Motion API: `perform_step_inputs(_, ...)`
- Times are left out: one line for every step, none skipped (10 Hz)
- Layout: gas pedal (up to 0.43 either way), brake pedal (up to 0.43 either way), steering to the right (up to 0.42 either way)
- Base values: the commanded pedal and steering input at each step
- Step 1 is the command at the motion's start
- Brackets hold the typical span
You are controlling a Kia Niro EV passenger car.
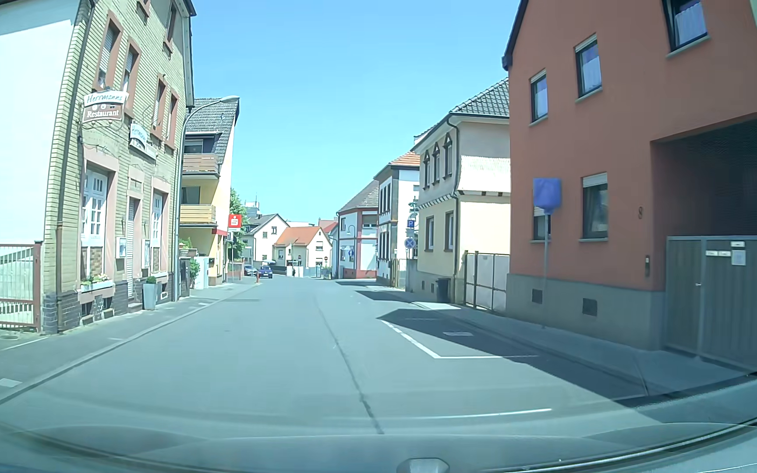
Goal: Follow the waypoints while adhering to traffic rules and regulations
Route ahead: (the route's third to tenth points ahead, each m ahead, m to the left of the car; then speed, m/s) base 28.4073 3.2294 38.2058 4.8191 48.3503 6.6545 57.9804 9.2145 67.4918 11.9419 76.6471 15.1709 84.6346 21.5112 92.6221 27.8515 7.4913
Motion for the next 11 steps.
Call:
perform_step_inputs(0.000,0.000,-0.041)
perform_step_inputs(0.000,0.000,-0.043)
perform_step_inputs(0.000,0.000,-0.043)
perform_step_inputs(0.000,0.000,-0.045)
perform_step_inputs(0.000,0.000,-0.044)
perform_step_inputs(0.000,0.000,-0.045)
perform_step_inputs(0.000,0.000,-0.043)
perform_step_inputs(0.000,0.000,-0.043)
perform_step_inputs(0.000,0.000,-0.041)
perform_step_inputs(0.000,0.000,-0.038)
perform_step_inputs(0.000,0.000,-0.036)
